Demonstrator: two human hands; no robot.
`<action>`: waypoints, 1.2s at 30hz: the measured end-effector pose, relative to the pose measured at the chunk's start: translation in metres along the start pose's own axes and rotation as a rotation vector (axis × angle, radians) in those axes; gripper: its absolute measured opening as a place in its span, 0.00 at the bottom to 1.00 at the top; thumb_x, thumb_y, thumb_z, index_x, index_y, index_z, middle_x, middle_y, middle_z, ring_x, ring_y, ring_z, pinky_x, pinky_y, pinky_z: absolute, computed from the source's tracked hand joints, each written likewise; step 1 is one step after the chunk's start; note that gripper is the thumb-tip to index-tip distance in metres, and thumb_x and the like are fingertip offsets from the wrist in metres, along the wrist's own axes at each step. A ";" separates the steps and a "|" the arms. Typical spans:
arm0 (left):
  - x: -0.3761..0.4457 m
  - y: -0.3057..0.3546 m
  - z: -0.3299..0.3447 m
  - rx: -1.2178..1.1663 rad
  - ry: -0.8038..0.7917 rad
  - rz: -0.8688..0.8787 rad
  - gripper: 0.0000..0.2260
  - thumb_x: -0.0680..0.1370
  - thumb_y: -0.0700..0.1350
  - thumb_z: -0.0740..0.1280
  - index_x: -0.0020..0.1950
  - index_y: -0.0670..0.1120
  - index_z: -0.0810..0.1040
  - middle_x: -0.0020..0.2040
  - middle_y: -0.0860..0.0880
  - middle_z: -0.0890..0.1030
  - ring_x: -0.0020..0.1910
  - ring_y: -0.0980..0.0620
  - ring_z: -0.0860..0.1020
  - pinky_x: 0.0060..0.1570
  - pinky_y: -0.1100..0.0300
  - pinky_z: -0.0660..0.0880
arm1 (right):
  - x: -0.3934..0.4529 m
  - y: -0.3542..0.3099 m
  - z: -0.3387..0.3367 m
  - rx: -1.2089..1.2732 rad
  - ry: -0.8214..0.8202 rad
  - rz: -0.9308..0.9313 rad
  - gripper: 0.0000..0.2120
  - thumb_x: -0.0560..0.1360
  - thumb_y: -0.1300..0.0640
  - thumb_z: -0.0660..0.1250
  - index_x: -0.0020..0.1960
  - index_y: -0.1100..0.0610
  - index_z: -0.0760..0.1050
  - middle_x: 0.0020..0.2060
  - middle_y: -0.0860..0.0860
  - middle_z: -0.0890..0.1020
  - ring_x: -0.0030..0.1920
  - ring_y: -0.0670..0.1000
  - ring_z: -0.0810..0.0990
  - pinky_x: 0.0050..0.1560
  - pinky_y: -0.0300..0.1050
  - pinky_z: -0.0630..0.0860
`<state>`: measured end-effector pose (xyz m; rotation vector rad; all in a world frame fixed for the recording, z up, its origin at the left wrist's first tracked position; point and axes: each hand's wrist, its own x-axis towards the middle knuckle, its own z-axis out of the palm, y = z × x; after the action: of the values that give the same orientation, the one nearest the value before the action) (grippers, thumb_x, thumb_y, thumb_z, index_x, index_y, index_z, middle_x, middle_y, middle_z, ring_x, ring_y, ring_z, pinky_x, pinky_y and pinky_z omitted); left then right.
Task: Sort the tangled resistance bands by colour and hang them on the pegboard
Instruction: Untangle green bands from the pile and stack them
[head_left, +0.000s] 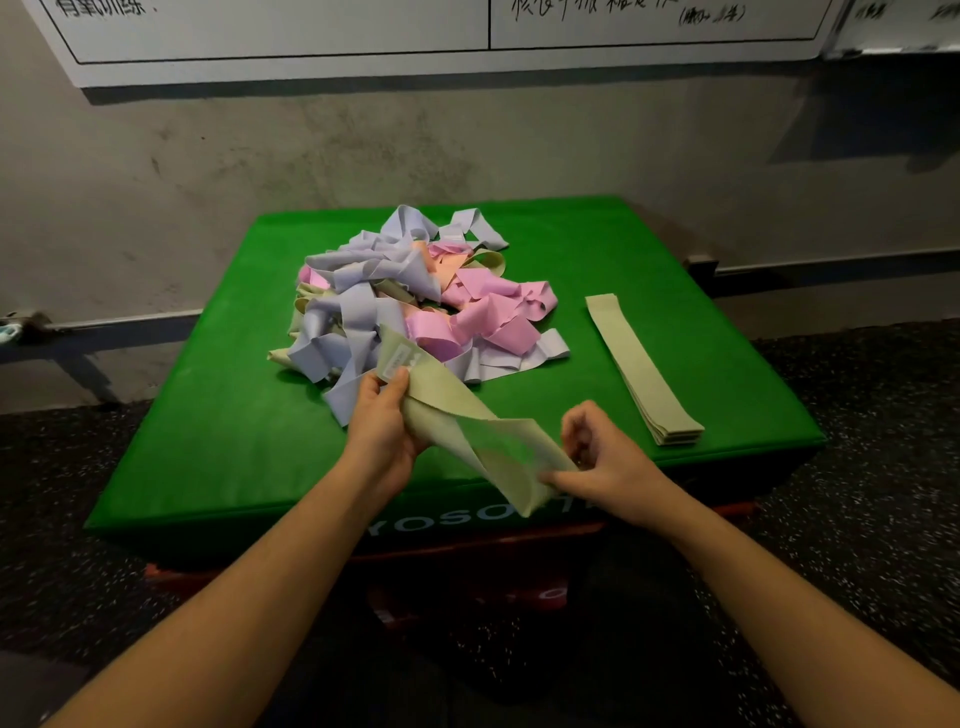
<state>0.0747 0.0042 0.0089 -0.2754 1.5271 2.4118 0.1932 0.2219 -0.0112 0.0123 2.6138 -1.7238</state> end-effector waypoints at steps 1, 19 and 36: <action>0.000 -0.001 -0.001 0.014 -0.001 0.005 0.03 0.85 0.45 0.59 0.55 0.48 0.71 0.57 0.44 0.78 0.51 0.46 0.80 0.38 0.45 0.83 | 0.002 0.000 0.001 -0.037 0.093 -0.008 0.21 0.70 0.67 0.74 0.52 0.49 0.68 0.35 0.51 0.72 0.32 0.43 0.70 0.34 0.40 0.69; 0.003 0.004 0.001 0.070 0.029 0.087 0.02 0.84 0.45 0.60 0.53 0.49 0.72 0.52 0.47 0.79 0.46 0.50 0.80 0.43 0.51 0.80 | -0.001 -0.014 -0.019 0.699 -0.133 0.194 0.18 0.67 0.64 0.77 0.50 0.59 0.71 0.40 0.52 0.76 0.41 0.49 0.78 0.50 0.50 0.81; -0.013 0.007 0.021 0.291 -0.280 0.185 0.07 0.83 0.44 0.62 0.60 0.54 0.74 0.55 0.47 0.83 0.49 0.51 0.83 0.38 0.52 0.80 | 0.057 -0.043 0.028 0.406 0.045 0.065 0.15 0.77 0.59 0.70 0.63 0.55 0.76 0.56 0.52 0.83 0.54 0.46 0.81 0.50 0.42 0.79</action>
<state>0.0839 0.0188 0.0280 0.2624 1.8002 2.1973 0.1356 0.1798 0.0163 0.1380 2.2132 -2.2161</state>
